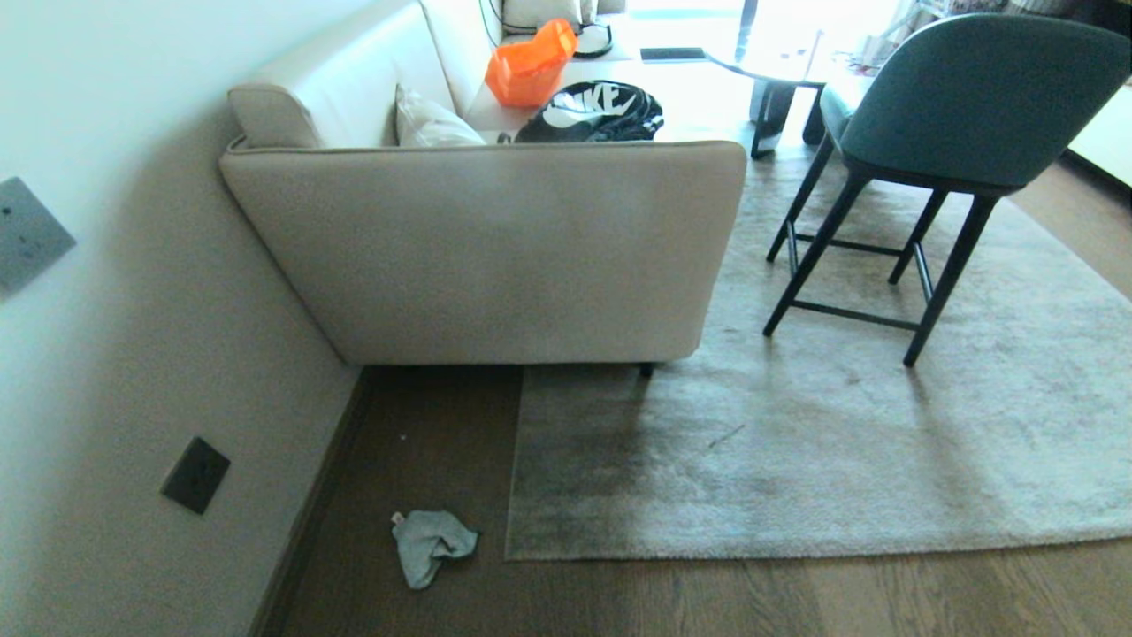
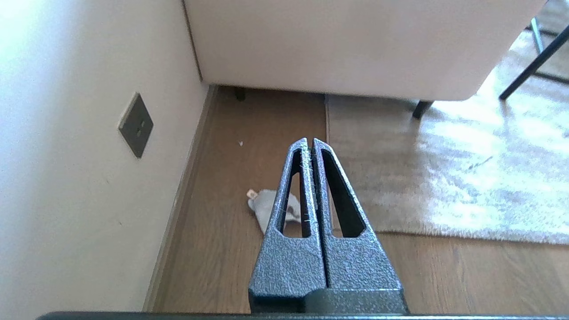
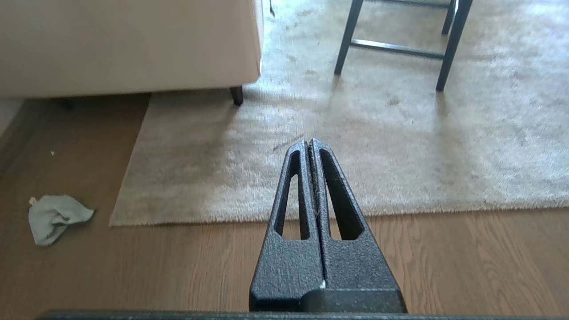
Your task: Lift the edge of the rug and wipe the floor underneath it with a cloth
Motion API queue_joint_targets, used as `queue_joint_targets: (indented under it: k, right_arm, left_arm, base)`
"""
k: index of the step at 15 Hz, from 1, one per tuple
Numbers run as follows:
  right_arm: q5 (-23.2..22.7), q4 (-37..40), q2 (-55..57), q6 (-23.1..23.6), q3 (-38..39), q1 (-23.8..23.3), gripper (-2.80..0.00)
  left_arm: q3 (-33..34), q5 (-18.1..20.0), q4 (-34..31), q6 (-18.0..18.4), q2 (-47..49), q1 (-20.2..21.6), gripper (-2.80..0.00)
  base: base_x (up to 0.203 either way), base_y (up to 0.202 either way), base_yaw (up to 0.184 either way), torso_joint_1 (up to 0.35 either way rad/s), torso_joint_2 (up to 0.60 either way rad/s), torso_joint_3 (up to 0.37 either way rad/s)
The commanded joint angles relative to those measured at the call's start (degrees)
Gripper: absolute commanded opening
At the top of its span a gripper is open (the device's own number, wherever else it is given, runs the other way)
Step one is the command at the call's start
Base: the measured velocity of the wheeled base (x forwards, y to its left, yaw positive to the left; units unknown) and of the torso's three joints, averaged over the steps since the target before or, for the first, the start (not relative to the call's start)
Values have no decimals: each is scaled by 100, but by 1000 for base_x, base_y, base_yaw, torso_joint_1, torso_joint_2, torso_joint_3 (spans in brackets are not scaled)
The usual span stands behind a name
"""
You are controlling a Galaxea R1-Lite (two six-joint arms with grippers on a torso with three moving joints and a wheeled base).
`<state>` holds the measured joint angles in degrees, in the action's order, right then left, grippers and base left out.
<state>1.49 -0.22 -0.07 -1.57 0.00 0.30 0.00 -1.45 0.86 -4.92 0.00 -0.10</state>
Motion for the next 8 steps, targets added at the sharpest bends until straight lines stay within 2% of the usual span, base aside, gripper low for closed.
queue_joint_targets:
  k: [1, 7, 8]
  right_arm:
    - [1, -4, 7, -2, 0, 5, -280]
    - [1, -13, 7, -2, 0, 5, -280]
    - [1, -13, 7, -2, 0, 5, -280]
  left_arm:
    - [0, -4, 11, -8, 0, 1, -280]
    - [0, -4, 11, -13, 0, 1, -280]
    - [0, -4, 11, -14, 0, 1, -280]
  base:
    - [0, 0, 0, 5, 0, 205]
    - [0, 0, 0, 4, 2, 206]
    - [0, 0, 0, 0, 0, 0]
